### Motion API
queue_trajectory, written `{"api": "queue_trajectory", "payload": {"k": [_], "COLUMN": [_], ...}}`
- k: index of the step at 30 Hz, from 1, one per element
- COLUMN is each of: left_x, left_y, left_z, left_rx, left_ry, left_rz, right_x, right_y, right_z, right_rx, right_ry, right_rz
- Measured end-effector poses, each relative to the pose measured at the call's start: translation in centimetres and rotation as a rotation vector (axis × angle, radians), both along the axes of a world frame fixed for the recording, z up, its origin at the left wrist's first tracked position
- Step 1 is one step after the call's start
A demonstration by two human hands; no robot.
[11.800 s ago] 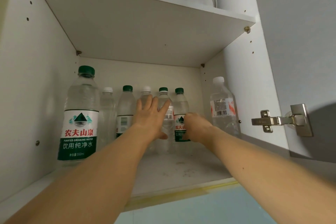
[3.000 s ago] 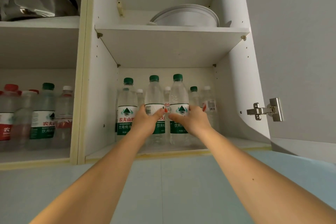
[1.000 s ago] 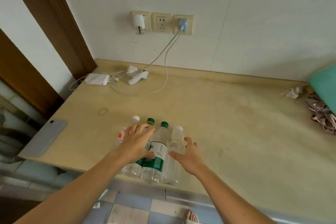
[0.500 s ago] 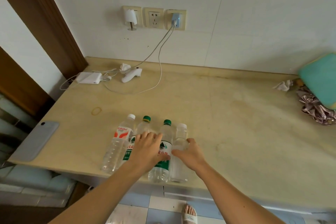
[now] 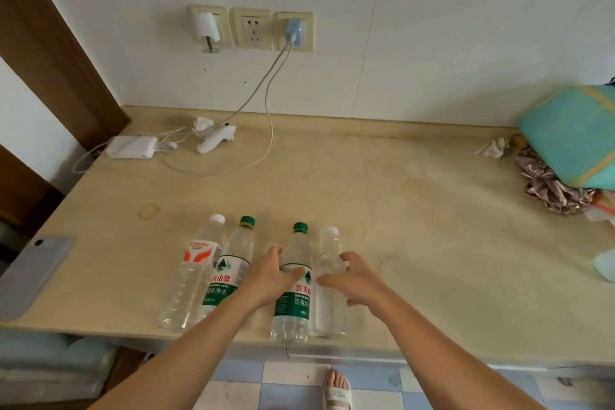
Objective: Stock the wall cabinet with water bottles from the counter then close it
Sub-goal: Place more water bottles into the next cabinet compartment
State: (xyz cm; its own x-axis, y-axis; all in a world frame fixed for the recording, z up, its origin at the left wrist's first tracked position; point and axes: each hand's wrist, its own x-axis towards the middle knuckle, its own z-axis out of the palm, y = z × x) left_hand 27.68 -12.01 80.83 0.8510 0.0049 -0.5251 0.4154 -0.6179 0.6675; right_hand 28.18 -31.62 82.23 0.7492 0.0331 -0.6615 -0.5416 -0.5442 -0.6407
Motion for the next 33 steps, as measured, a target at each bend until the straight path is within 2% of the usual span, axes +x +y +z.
{"api": "queue_trajectory", "payload": {"k": [9,12,17,24,28,33], "left_x": [1.3,1.3,1.7,3.2,3.2,2.1], "left_y": [-0.6,-0.5,-0.1,-0.1,-0.6,-0.9], "left_z": [0.2,0.2,1.9,4.6,4.1,2.9], "left_rx": [-0.103,-0.138,-0.202,-0.239,-0.261,-0.264], "left_ry": [0.084,0.052,-0.092,-0.432,-0.554,-0.61], "left_rz": [0.149,0.161,0.177,0.29,0.308,0.308], "right_x": [1.9,2.0,2.8,4.6,4.9,4.6], "right_y": [1.0,0.5,-0.5,-1.5,-1.9,-2.3], "right_z": [-0.8,-0.8,0.5,4.0,4.3,2.9], "right_rx": [0.01,0.076,0.195,0.129,0.071,0.056], "right_ry": [0.072,0.078,-0.043,-0.459,-0.525,-0.526], "right_rz": [-0.008,-0.027,-0.058,0.017,0.029,-0.009]}}
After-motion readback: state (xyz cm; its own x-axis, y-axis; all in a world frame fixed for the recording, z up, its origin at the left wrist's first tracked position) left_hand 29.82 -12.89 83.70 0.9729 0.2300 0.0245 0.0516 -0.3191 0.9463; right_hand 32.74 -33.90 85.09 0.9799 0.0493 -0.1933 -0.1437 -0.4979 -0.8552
